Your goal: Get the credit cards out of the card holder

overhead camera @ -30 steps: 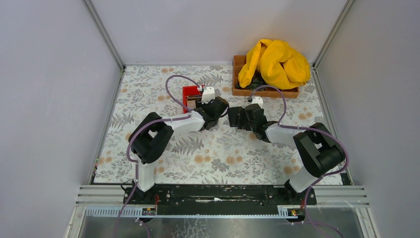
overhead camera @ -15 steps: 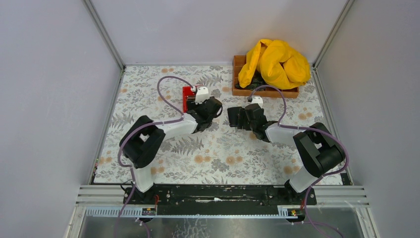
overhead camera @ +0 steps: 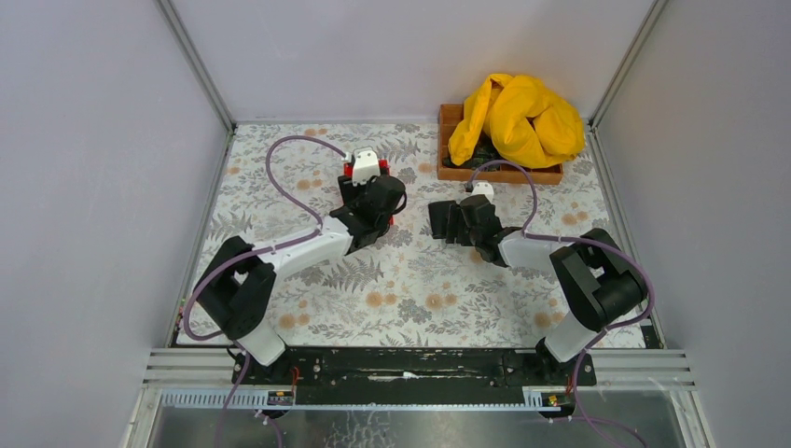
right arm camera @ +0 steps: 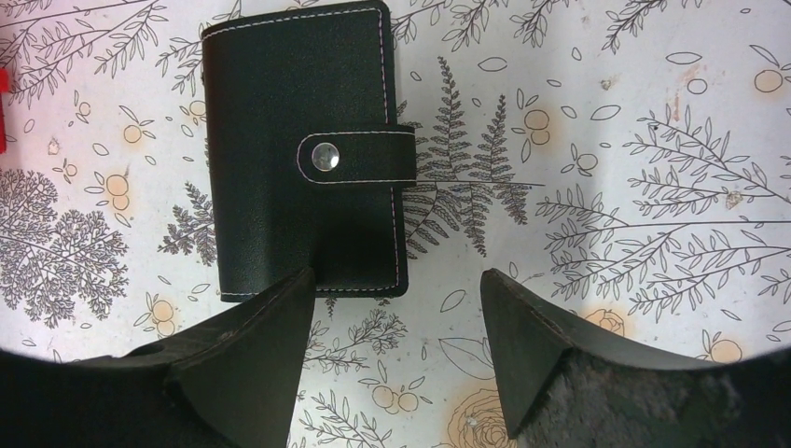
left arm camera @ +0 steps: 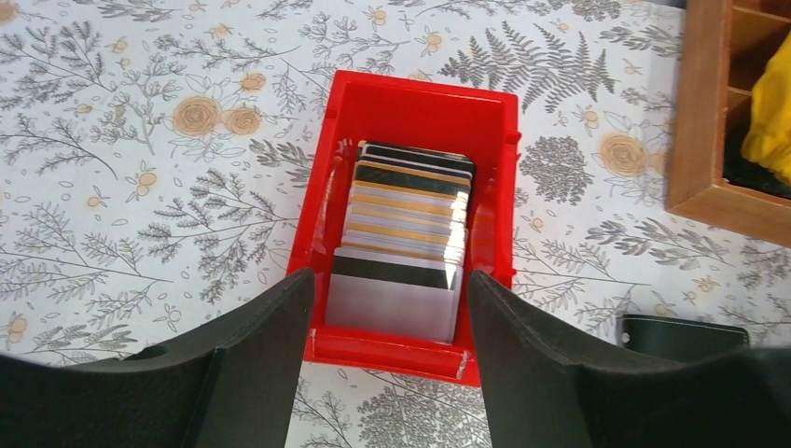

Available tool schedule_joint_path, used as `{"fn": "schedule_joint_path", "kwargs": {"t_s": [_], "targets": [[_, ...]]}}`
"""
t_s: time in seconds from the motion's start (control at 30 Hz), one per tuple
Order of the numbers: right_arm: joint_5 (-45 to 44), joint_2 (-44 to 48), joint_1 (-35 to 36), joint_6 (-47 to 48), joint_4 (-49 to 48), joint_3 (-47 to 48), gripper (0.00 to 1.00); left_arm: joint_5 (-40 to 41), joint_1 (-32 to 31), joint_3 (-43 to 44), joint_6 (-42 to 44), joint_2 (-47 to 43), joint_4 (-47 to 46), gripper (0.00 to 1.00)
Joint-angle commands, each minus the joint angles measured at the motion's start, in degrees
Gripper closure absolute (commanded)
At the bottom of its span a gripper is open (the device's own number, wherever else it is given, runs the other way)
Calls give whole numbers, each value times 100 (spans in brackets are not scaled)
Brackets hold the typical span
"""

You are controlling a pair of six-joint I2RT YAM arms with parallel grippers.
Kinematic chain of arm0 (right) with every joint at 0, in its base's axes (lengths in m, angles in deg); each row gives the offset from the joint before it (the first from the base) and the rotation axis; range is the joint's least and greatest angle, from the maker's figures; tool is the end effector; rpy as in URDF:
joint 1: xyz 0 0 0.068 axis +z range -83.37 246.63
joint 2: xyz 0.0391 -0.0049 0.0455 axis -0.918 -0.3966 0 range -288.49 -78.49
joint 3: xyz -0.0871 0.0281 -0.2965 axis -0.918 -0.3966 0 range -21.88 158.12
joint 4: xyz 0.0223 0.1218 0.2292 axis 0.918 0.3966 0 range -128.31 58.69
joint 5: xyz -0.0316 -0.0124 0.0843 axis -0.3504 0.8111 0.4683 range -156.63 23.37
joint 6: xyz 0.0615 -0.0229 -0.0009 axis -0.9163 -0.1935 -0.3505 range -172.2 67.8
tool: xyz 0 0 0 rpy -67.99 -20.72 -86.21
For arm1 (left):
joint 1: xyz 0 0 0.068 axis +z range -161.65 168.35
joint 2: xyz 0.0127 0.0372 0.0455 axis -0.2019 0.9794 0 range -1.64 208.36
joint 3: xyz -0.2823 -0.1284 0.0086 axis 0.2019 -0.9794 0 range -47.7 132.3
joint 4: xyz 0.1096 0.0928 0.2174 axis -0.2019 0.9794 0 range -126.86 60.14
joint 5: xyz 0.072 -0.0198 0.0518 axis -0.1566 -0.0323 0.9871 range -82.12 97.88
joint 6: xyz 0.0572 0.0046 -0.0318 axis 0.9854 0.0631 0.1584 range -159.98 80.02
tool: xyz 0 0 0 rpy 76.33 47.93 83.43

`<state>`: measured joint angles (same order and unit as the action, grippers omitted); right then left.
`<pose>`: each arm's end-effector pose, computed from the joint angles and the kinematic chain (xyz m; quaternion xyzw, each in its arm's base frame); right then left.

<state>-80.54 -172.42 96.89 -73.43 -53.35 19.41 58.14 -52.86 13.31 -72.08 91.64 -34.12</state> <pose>0.2954 0.1579 0.1822 -0.0167 0.8920 0.0925 0.4421 0.2993 -0.2095 0.2747 -0.1316 0.8161 0.0526 0.5602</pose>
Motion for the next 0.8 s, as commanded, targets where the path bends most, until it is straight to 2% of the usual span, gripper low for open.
{"fn": "schedule_joint_path", "kwargs": {"t_s": [0.0, 0.1, 0.4, 0.63, 0.77], "targets": [[74, -18, 33, -30, 13, 192, 27, 212, 123, 156, 254, 154, 38, 32], [74, -18, 33, -19, 17, 187, 27, -162, 216, 197, 220, 229, 91, 30], [227, -38, 33, -45, 0, 199, 26, -510, 586, 401, -3, 401, 499, 28], [293, -58, 33, -82, -24, 198, 26, -1131, 994, 295, -252, 437, 388, 28], [276, -51, 39, -91, -21, 186, 26, -1178, 1092, 310, -268, 582, 398, 28]]}}
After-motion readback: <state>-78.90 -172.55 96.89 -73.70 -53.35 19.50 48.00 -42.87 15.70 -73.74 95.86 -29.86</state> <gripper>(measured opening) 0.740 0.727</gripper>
